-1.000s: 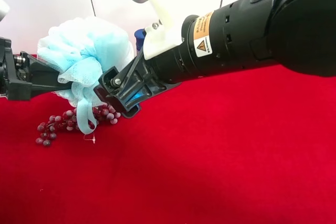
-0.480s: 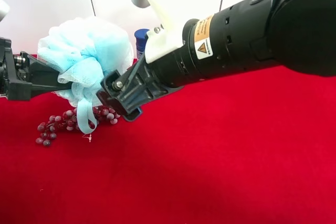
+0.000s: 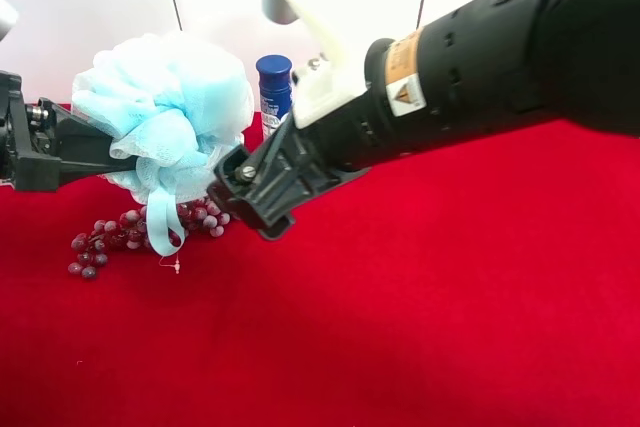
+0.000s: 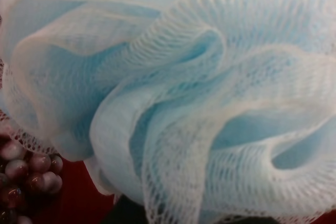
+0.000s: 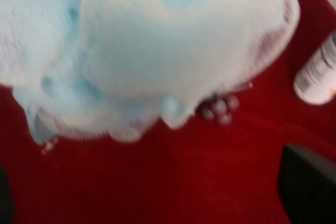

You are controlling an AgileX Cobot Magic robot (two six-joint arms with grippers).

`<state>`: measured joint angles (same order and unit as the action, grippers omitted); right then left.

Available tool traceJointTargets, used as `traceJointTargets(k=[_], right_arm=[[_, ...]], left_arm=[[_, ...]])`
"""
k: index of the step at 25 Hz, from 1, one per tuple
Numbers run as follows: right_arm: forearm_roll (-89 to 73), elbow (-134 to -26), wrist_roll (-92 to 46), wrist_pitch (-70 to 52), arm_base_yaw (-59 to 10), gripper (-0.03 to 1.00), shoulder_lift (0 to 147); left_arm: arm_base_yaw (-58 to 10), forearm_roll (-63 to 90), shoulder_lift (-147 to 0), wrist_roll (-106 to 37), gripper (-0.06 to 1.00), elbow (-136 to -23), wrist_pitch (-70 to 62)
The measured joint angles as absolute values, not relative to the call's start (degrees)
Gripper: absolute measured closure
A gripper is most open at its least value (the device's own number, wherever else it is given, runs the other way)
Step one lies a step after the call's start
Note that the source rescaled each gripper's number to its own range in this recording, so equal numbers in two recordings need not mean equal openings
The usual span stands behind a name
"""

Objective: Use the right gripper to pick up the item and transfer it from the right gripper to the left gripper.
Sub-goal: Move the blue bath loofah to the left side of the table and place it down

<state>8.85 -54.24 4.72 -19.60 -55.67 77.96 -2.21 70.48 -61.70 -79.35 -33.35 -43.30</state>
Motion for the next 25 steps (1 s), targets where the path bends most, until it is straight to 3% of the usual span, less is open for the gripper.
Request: traceJointTargets(k=[15,25], right_arm=[[10.8,-53.7,8.2,-60.5,-55.7,-0.03,52.2],[14.8,-39.0,19.8,-67.5,-55.8,-0.03,20.9]], left_arm=[[-2.2,69.2,-61.7,-76.8,0.94,-33.4,-41.2],[-2.2,69.2,-61.8,-75.4,0.94,-33.4,-39.8]])
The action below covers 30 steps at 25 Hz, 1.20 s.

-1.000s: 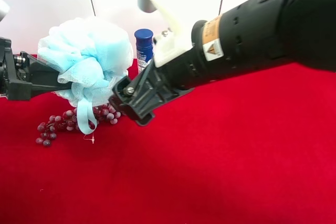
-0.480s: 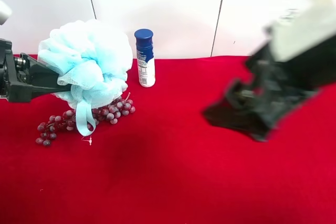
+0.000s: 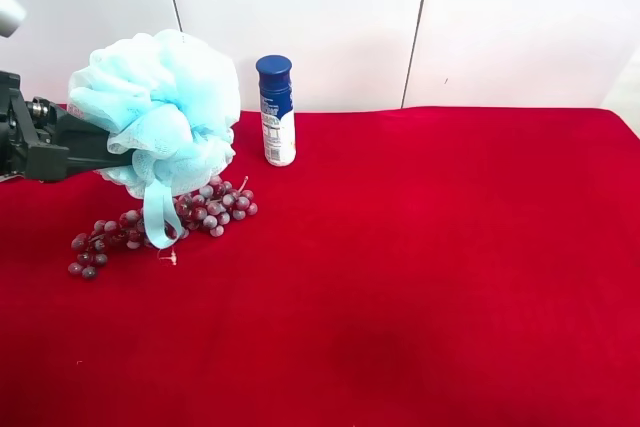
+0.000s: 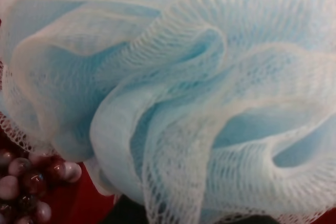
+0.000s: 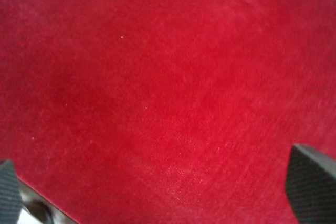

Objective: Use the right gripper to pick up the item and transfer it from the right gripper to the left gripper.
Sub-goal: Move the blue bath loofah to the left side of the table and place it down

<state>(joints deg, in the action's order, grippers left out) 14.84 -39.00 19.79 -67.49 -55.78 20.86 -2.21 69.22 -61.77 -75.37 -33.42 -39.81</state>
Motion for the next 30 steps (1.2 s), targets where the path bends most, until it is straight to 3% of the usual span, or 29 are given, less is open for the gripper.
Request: traceJointTargets(k=[7,14,17,30], right_arm=[[14.7,-33.6,24.6,-67.5,-55.8,-0.03,2.6],[14.9,-33.2,25.3,-67.8,-55.8,-0.03,-0.1],[15.1,-31.4,25.5,-67.6,-55.8,-0.03,-0.1],[13.8,-28.2,27.2,-64.0,-55.8,-0.03,-0.1]], left_arm=[[-6.3,66.6,-63.3,-69.5,0.94,-39.7,-42.5],[-24.1,54.9,-70.7,-57.3,0.94,-48.6,-34.7],[-28.5,48.9,-74.6,-52.4,0.94,-51.1,-28.6],[-22.1,35.2,-93.3,-44.2,0.94,-65.5,-22.3]])
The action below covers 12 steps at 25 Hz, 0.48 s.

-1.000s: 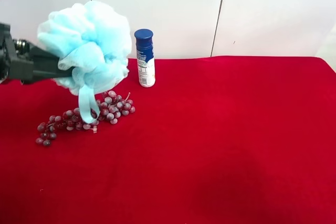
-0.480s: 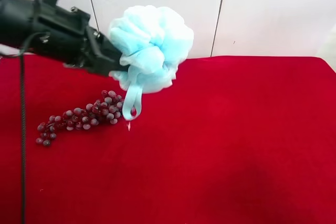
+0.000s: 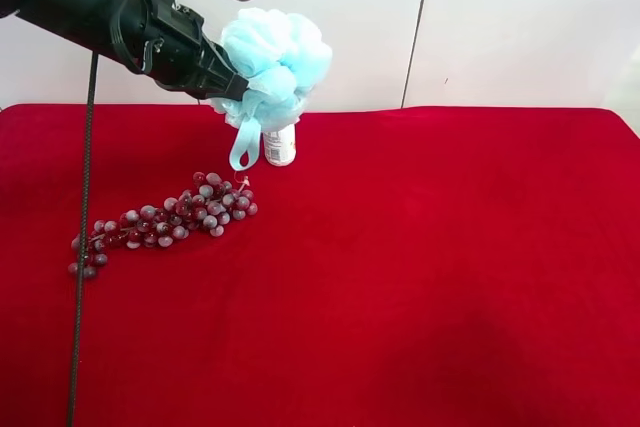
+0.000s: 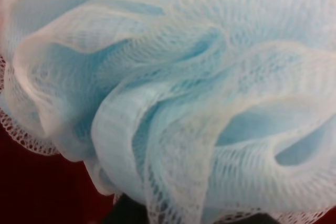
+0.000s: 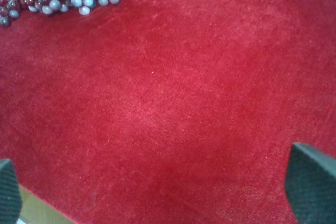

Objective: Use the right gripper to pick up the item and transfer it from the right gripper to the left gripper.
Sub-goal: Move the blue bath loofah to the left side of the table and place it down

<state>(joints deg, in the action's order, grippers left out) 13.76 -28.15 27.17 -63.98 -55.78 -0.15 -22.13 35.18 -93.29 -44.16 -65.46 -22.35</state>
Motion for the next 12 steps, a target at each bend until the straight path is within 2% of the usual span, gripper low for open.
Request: traceJointTargets(k=[12], right_arm=[[13.8,-28.2,27.2,-64.0,-55.8,-0.03,-0.1]], left_arm=[[-7.2,34.7,-95.3,-44.0,0.94,-66.4,-22.2]])
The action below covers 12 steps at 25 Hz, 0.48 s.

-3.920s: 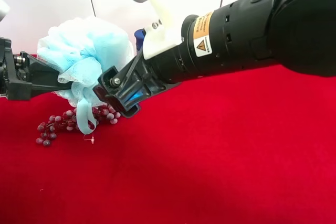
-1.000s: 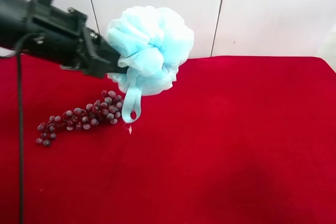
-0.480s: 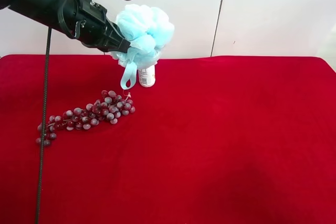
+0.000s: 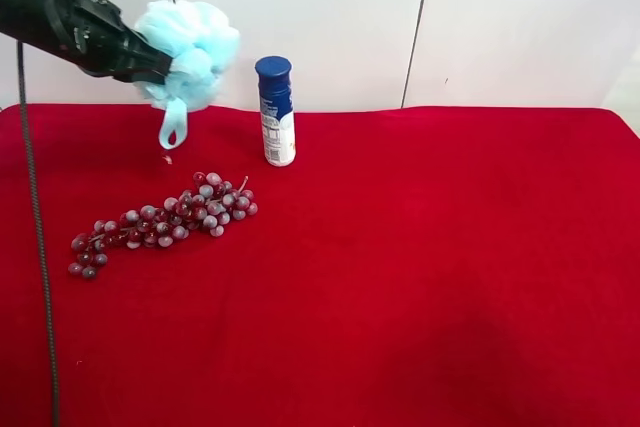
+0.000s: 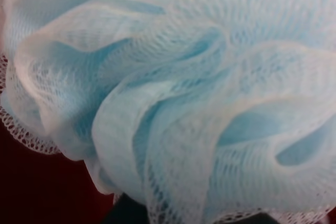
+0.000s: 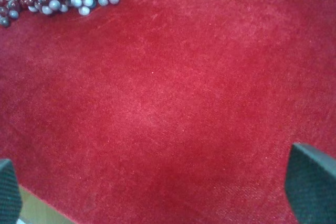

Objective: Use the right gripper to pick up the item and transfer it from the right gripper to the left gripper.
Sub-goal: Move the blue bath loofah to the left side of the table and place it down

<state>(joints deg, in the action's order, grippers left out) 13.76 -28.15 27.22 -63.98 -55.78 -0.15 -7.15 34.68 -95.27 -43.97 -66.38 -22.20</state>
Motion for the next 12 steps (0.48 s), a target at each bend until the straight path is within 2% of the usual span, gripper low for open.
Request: traceJointTargets(k=[12], right_arm=[[13.8,-28.2,27.2,-64.0,-55.8,-0.03,-0.1]], left_arm=[[-6.0,34.9,-106.0,-44.0,0.94,-66.5,-20.6]])
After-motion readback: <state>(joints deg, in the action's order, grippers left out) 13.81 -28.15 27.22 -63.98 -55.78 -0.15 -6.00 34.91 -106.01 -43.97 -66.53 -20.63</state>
